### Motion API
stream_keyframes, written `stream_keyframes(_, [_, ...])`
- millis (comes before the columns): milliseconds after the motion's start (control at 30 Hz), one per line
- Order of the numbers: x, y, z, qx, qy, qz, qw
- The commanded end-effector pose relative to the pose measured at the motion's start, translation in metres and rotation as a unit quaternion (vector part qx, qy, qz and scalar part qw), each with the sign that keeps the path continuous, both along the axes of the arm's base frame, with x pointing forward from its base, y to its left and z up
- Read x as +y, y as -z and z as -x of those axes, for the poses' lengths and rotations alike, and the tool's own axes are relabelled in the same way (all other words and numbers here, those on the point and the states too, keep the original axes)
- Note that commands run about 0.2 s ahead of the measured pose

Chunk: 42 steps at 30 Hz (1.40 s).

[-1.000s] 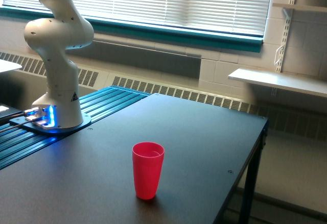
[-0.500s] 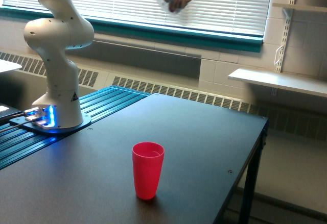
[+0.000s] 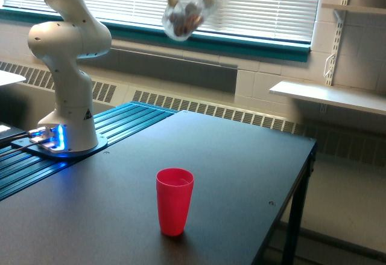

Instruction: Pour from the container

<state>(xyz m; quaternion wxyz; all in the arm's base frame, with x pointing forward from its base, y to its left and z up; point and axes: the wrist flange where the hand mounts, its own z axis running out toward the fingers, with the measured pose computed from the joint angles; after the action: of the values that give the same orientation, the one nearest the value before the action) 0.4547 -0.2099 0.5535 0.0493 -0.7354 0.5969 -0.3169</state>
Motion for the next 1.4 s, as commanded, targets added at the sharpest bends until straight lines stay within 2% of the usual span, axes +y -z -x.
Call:
stream_keyframes(33, [-0.013,0.040,0.008,0.016,0.069,-0.067,0.9953])
stream_keyframes(200, [-0.018,0.059,0.010,0.035,0.085,-0.065,0.9937])
stream_keyframes(400, [-0.018,0.079,0.009,0.053,0.085,-0.065,0.9929])
stream_keyframes(700, [-0.012,0.133,0.008,0.108,0.091,-0.061,0.9881])
stream_keyframes(900, [0.000,0.156,0.002,0.124,0.087,-0.063,0.9864])
stream_keyframes(1133, [0.013,0.182,0.002,0.146,0.083,-0.074,0.9830])
stream_keyframes(1400, [0.019,0.197,0.005,0.164,0.096,-0.094,0.9773])
